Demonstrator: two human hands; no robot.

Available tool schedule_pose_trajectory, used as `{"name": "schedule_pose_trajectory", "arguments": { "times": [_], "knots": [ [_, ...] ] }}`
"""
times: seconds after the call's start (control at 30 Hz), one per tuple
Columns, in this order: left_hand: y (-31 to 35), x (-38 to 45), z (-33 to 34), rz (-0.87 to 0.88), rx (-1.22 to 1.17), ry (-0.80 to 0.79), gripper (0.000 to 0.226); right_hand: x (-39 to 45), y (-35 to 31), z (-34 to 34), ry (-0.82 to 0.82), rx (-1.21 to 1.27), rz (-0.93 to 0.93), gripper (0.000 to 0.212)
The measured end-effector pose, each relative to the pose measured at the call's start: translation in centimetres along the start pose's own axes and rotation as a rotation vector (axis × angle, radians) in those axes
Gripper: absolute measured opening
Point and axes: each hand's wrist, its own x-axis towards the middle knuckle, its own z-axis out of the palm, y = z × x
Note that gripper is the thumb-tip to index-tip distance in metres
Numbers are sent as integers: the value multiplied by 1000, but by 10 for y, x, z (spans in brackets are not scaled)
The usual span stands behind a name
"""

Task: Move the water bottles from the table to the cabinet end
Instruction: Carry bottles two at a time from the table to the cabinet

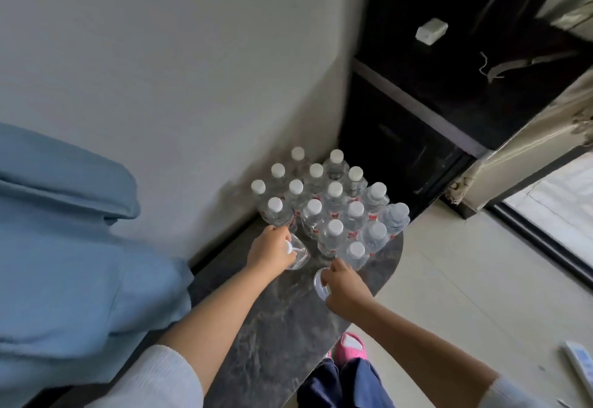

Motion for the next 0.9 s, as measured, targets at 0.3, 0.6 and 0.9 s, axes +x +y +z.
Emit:
{"name": "schedule_pose_trajectory", "arguments": {
  "times": [0.3,0.6,0.9],
  "knots": [
    [-3,64,23,1,56,-38,33,47,3,8,-74,-16,-9,32],
    [-2,91,26,52,64,-42,35,71,-3,-3,-49,8,-7,32],
    [-16,99,31,135,-14,-118,42,86,-16,-15,-65,-10,9,31]
  ]
}}
